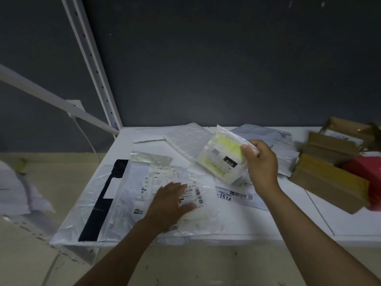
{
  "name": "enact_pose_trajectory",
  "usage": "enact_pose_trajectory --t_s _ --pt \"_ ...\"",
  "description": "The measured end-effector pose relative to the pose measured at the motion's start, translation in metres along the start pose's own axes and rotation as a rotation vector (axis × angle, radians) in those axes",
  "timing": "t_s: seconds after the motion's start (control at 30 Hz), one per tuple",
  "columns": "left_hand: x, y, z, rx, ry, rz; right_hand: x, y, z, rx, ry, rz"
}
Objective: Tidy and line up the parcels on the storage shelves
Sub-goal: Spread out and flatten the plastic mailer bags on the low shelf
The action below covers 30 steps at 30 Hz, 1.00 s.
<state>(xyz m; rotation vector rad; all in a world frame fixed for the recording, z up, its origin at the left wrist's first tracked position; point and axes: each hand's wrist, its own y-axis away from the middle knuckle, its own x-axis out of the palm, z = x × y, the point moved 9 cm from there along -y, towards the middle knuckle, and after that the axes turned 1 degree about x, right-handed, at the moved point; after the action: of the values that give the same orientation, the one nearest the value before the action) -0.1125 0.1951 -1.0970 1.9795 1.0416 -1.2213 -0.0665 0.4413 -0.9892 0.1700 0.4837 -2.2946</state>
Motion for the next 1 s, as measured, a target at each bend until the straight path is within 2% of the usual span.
enact_pose_trajectory --t_s 0.13,0.3,0.37,0.43,0.5,0.53,0.57,0.67,0.77,0.9,1.0 --pt "-0.035 0.006 -0.015 -0.056 0.606 -0.175 0.008 0.012 0.017 0.110 -0.205 0.057" --pt "-0.047 0.014 -0.013 -0.149 1.168 -0.149 0.026 0.017 0.024 0.235 -0.248 0.169" --pt "-0.052 0.015 -0.005 -0.201 1.286 -0.153 0.036 0.024 0.022 0.318 -0.204 0.253" --pt "-0.061 0.013 0.005 -0.205 1.128 -0.171 0.037 0.028 0.023 0.291 -0.052 0.267" --pt "-0.074 0.009 0.005 -0.084 0.651 -0.156 0.035 0.029 0.034 0.121 0.176 0.269" --pt "-0.077 0.009 -0.001 0.000 0.459 -0.151 0.040 0.032 0.040 0.044 0.239 0.322" --pt "-0.082 0.009 -0.007 0.075 0.386 -0.171 0.048 0.038 0.042 0.008 0.265 0.408" --pt "-0.094 0.008 -0.007 0.087 0.543 -0.311 0.074 0.061 0.035 0.080 0.339 0.657" --pt "-0.088 0.001 0.004 0.008 0.618 -0.368 0.075 0.067 0.023 0.137 0.426 0.623" --pt "-0.043 -0.013 0.024 -0.053 0.398 -0.135 0.042 0.056 -0.011 0.349 0.264 0.367" --pt "-0.013 -0.013 0.032 -0.033 0.138 0.025 0.036 0.068 -0.039 0.492 0.201 0.338"
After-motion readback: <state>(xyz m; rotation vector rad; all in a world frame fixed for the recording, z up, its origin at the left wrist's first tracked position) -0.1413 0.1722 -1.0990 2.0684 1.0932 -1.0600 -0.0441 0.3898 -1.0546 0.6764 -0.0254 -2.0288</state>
